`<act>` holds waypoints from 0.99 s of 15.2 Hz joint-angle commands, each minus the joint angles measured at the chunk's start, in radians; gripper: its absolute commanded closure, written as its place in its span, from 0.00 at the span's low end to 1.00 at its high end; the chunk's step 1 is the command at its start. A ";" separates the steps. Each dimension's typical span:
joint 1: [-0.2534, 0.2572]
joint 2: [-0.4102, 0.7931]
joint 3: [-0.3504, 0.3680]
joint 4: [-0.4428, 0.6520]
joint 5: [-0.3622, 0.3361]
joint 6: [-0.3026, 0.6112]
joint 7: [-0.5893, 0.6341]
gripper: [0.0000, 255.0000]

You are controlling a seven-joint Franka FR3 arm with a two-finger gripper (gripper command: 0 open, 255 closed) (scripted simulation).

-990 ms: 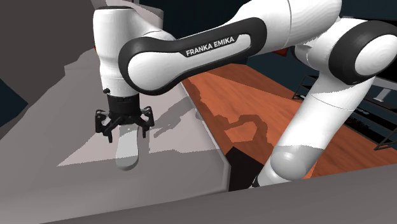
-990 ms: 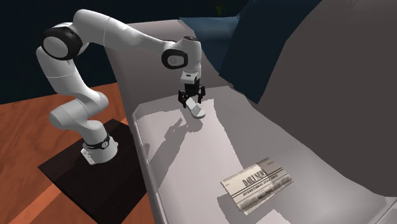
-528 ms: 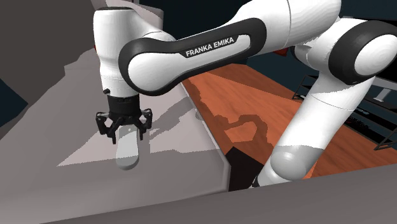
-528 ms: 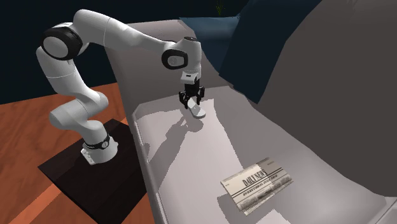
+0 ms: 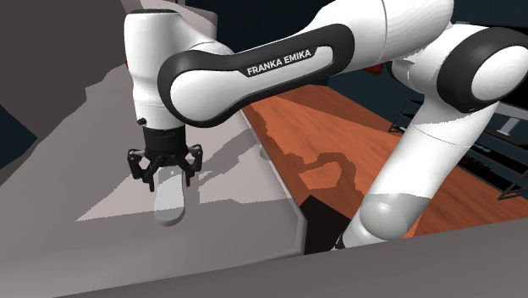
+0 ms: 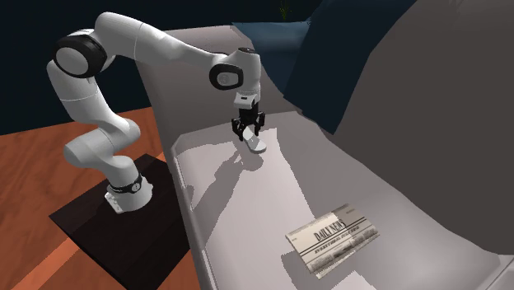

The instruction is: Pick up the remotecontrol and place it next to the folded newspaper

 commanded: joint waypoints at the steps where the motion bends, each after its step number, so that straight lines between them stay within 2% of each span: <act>1: 0.000 -0.005 -0.001 0.009 0.004 -0.013 -0.003 1.00; 15: -0.006 -0.042 -0.008 0.167 0.030 -0.198 -0.025 1.00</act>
